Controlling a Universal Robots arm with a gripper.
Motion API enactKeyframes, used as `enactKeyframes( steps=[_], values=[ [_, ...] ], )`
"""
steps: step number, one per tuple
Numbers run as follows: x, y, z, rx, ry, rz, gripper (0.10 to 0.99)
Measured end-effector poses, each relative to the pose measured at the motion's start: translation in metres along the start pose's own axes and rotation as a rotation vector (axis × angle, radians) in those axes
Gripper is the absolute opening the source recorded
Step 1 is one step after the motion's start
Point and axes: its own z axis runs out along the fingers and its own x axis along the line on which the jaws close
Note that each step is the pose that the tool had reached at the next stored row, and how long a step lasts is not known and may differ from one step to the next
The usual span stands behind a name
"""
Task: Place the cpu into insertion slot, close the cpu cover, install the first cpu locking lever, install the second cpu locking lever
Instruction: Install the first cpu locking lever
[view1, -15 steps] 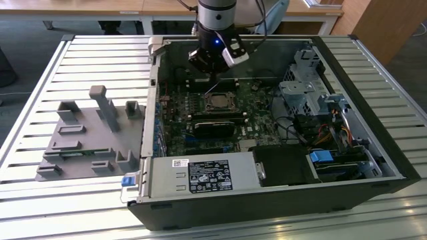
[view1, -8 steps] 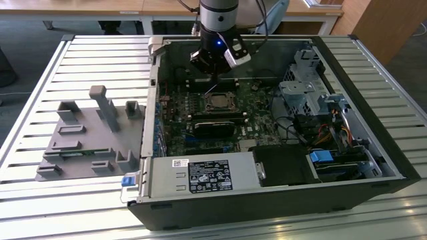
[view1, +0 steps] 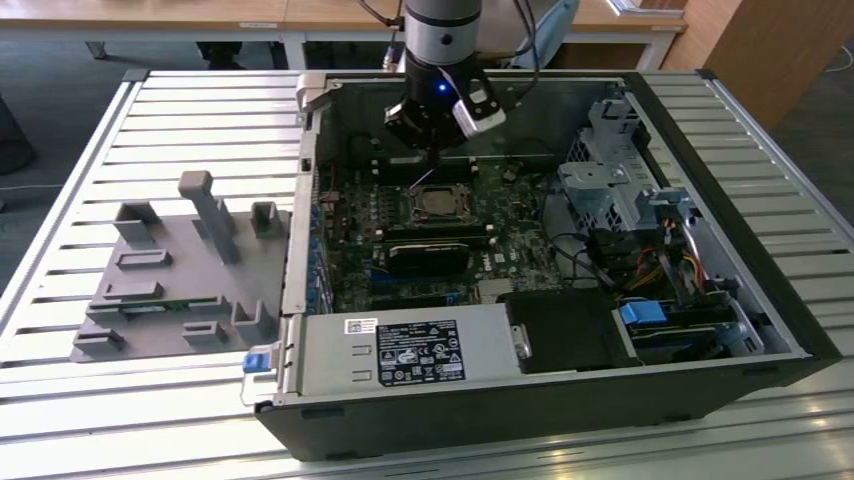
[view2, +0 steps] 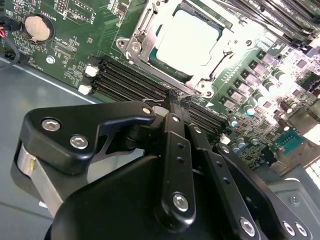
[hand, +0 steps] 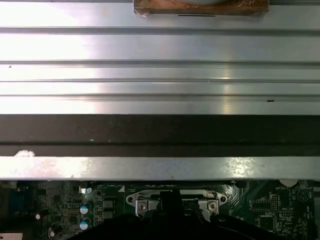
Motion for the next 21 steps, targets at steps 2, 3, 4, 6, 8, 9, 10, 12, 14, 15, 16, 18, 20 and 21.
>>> enactKeyframes(
  steps=[2, 3, 4, 6, 8, 9, 10, 12, 14, 15, 16, 18, 20, 21],
  values=[
    [-0.0010, 0.0001, 0.0006, 0.000, -0.0001, 0.000, 0.106],
    [-0.0016, 0.0001, 0.0009, 0.000, -0.0001, 0.000, 0.106],
    [-0.0024, 0.0002, 0.0013, 0.000, -0.0001, 0.000, 0.106],
    [-0.0039, 0.0003, 0.0021, 0.000, 0.0000, 0.000, 0.106],
    [-0.0054, 0.0004, 0.0029, 0.000, -0.0001, 0.000, 0.106],
    [-0.0062, 0.0005, 0.0033, 0.000, 0.0000, 0.000, 0.106],
    [-0.0070, 0.0006, 0.0037, 0.000, 0.0000, 0.000, 0.106],
    [-0.0086, 0.0006, 0.0046, 0.000, 0.0000, 0.000, 0.106],
    [-0.0100, 0.0006, 0.0053, 0.000, -0.0001, 0.000, 0.106],
    [-0.0107, 0.0007, 0.0056, 0.000, -0.0001, 0.000, 0.106],
    [-0.0113, 0.0006, 0.0059, 0.000, 0.0000, 0.000, 0.106],
    [-0.0125, 0.0006, 0.0064, 0.000, 0.0000, 0.000, 0.106],
    [-0.0136, 0.0007, 0.0070, 0.000, 0.0000, 0.000, 0.106],
    [-0.0141, 0.0007, 0.0074, 0.000, -0.0001, 0.000, 0.106]
  ],
)
